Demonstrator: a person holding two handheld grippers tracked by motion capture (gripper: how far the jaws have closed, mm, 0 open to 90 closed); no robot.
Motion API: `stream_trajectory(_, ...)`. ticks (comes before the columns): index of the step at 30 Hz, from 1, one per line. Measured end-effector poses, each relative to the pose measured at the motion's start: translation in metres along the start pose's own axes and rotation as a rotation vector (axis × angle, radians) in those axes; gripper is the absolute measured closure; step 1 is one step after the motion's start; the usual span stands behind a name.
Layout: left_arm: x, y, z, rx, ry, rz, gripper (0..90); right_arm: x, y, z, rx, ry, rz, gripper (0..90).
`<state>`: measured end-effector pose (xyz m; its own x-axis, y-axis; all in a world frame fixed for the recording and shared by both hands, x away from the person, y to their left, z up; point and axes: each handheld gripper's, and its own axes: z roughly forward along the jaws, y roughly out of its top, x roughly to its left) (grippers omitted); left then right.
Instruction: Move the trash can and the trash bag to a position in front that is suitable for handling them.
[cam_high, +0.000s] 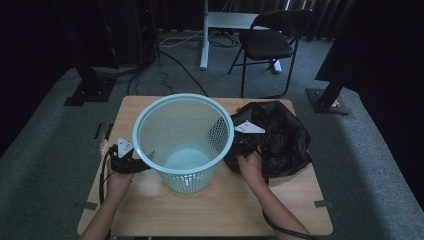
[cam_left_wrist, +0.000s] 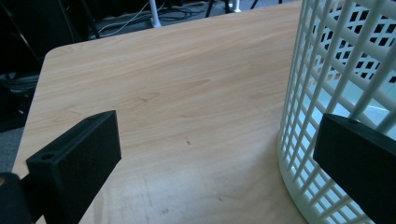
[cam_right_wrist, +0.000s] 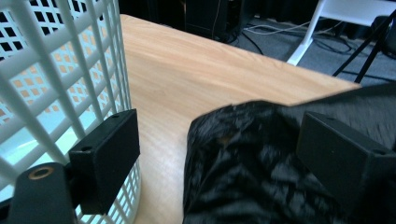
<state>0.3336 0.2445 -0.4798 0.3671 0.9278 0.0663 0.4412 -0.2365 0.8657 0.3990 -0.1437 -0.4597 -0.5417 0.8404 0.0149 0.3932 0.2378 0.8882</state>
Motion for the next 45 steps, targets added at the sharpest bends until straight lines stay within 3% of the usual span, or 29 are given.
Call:
stream_trajectory(13,-0.027,-0.010,-0.011,-0.011,-0.084,0.023,1.0,-0.002,-0.026,-0.044,-0.019,0.003,0.011,12.5)
stream_trajectory(27,-0.051,-0.011,-0.018,-0.009,-0.156,0.072,0.9,-0.018,-0.043,-0.067,-0.023,-0.010,0.055,12.1)
stream_trajectory(31,-0.052,-0.012,-0.019,-0.017,-0.170,0.056,0.9,-0.022,-0.044,-0.069,-0.024,-0.014,0.063,11.4)
stream_trajectory(38,-0.051,-0.024,-0.029,-0.023,-0.185,0.006,0.9,-0.041,-0.040,-0.076,-0.053,-0.058,0.139,11.4)
stream_trajectory(41,-0.053,-0.033,-0.034,-0.019,-0.188,-0.005,0.9,-0.057,-0.036,-0.082,-0.048,-0.091,0.198,11.4)
stream_trajectory(45,-0.052,-0.045,-0.040,-0.011,-0.183,-0.027,0.9,-0.071,-0.036,-0.086,-0.045,-0.098,0.264,11.4)
